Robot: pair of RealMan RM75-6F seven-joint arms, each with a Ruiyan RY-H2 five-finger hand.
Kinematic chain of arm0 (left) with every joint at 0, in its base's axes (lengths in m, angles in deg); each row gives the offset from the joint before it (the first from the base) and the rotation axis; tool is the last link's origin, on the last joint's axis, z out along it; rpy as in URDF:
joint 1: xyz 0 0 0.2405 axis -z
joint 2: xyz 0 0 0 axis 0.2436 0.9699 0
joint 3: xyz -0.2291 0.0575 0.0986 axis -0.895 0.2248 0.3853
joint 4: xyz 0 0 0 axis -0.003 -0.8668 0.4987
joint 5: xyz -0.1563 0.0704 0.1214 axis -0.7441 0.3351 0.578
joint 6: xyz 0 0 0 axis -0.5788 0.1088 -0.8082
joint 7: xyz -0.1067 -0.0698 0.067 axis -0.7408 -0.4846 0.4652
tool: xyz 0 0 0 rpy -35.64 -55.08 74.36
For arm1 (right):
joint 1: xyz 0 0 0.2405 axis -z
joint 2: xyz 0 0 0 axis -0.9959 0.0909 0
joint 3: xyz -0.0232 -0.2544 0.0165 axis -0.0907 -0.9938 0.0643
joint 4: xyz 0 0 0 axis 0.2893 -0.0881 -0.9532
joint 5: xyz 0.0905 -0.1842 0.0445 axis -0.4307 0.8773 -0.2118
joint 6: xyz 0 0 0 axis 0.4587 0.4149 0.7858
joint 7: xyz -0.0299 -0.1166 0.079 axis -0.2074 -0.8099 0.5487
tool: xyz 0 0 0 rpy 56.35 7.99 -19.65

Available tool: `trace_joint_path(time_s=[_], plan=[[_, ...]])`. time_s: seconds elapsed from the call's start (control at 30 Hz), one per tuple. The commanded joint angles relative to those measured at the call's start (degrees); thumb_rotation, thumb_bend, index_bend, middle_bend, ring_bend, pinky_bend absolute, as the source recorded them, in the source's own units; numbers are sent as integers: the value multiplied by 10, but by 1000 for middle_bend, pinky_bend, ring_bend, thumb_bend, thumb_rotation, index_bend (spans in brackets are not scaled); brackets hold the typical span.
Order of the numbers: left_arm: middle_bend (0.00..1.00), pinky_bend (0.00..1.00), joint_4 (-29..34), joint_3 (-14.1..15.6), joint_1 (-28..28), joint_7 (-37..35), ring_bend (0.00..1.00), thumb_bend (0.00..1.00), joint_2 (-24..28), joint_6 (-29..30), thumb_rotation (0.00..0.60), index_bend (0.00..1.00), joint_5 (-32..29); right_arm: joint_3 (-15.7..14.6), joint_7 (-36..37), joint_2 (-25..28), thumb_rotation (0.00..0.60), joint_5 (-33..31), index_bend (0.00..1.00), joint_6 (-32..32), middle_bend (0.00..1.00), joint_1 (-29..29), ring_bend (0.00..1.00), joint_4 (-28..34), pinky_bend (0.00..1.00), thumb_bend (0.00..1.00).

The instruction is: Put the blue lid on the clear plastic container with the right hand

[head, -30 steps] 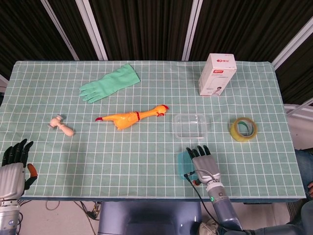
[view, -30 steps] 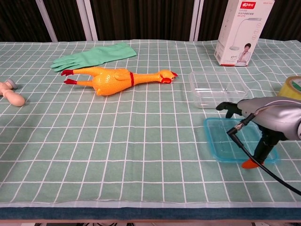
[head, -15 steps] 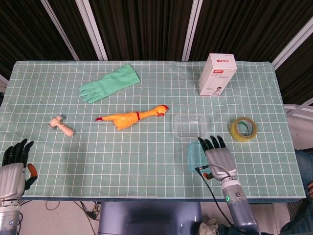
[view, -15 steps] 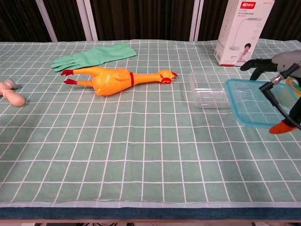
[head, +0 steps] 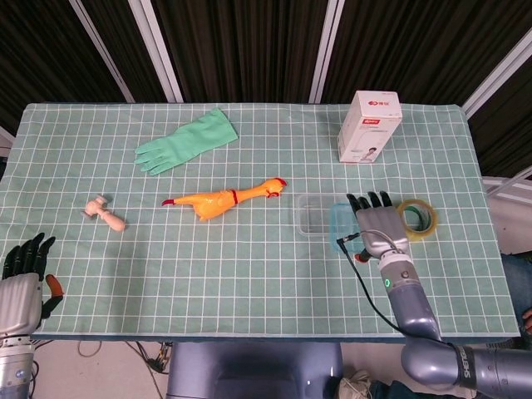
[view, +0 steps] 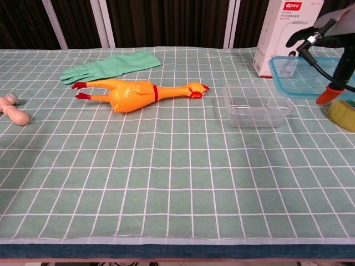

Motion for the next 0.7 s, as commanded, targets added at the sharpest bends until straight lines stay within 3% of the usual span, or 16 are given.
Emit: trace_joint_path(time_s=[0.03, 0.27, 0.7], plan=[[0, 0, 0, -3, 1, -1, 0, 792, 1, -3, 600, 93, -7, 16, -19, 4, 600, -64, 47, -55, 421, -51, 68, -58, 0, 117], [0, 0, 1, -8, 4, -5, 0, 792, 3, -7, 600, 93, -19, 8, -5, -19, 600, -89, 52, -112, 425, -90, 69, -133, 0, 118], [0, 0, 1, -12, 8, -3, 0, 793, 4, -13, 600, 93, -37, -26, 33, -53, 600, -84, 52, -158, 426, -121, 69, -197, 0, 118]])
